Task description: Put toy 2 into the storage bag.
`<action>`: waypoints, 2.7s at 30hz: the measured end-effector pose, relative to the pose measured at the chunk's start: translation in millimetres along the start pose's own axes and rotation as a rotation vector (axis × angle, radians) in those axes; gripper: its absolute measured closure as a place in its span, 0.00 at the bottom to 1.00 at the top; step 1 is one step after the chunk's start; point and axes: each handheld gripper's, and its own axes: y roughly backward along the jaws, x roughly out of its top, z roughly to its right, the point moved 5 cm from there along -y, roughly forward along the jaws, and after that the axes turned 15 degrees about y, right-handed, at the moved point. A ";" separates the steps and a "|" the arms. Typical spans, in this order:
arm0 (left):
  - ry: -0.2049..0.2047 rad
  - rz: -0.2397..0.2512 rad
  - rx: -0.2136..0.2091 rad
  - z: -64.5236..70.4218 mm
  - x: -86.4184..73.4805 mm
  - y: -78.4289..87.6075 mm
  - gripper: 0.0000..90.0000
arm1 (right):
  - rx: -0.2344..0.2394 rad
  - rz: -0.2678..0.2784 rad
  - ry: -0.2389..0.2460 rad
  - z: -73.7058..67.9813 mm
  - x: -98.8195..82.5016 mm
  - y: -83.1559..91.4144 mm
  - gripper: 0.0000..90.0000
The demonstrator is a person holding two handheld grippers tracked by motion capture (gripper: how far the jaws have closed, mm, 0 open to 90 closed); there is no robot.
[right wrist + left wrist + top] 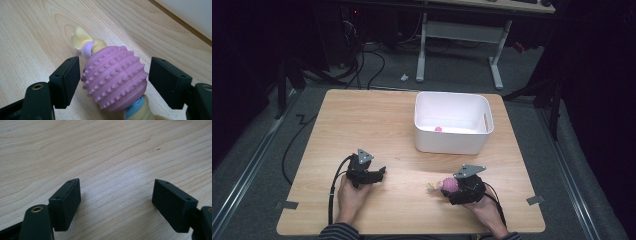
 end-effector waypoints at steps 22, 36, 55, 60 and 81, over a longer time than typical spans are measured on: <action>0.001 -0.001 0.000 0.1 0.0 0.0 0.26 | -0.046 0.044 -0.036 6.3 -3.3 10.5 0.36; 0.002 0.000 0.000 0.1 0.0 0.0 0.26 | -0.093 0.073 -0.071 22.6 -3.6 28.8 0.36; 0.002 0.000 0.000 0.0 0.0 0.0 0.26 | -0.129 0.101 -0.074 37.6 7.1 55.4 0.36; 0.000 -0.002 0.000 -0.2 0.0 0.1 0.26 | -0.095 0.136 -0.107 43.2 11.3 63.4 0.36; 0.002 -0.002 0.002 -0.1 0.1 0.0 0.26 | -0.148 0.188 -0.138 69.7 32.4 105.1 0.36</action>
